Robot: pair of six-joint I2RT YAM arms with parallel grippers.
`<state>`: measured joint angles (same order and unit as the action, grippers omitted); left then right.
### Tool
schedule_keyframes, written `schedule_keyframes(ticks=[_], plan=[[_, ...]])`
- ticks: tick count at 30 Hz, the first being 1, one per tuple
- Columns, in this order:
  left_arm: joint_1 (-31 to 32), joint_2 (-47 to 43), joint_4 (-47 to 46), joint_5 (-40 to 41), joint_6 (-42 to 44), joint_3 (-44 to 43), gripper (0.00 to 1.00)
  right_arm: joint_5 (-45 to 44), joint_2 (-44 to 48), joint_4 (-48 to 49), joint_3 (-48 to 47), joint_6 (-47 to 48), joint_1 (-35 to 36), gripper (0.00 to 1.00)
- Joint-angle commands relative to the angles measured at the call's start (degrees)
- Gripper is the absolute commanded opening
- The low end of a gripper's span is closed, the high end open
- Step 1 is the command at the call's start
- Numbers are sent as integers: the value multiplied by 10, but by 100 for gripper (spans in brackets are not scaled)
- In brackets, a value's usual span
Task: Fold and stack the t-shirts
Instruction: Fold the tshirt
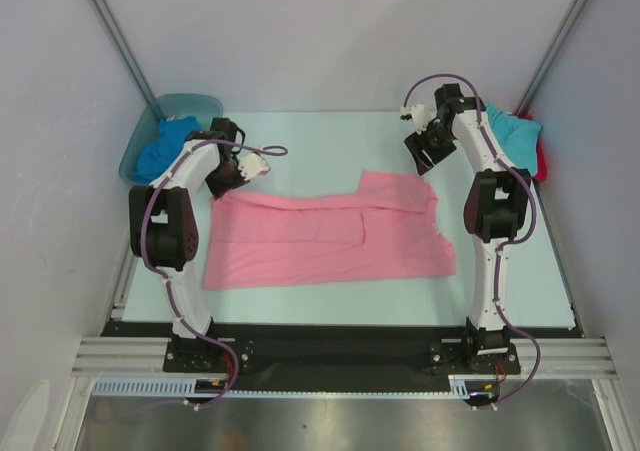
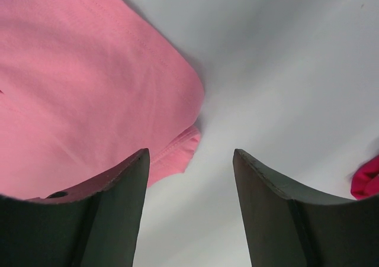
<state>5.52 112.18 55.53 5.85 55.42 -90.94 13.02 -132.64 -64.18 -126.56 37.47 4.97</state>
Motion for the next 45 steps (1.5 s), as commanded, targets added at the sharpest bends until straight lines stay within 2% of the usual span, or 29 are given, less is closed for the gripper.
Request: schedule_keyframes(ticks=[1,5,9,15,23,28,41,45], plan=[[7,-24,11,-3,-13,-2,0,16,20,16,12,-15,4,64],[10,-26,11,-4,-19,1,0,31,14,28,27,-34,-2,65],[13,-34,11,2,-19,6,0,47,-16,36,2,-77,-12,65],[14,-45,7,18,-18,16,0,44,-47,53,-30,-99,-26,65],[17,-65,8,47,-11,25,0,89,-76,64,-47,-129,-65,62],[20,-68,12,59,-10,23,0,105,-75,66,-46,-129,-63,54],[28,-52,12,58,-19,9,0,131,-54,40,-31,-116,-35,54],[28,-50,8,58,-15,7,0,145,-43,37,-4,-116,-30,48]])
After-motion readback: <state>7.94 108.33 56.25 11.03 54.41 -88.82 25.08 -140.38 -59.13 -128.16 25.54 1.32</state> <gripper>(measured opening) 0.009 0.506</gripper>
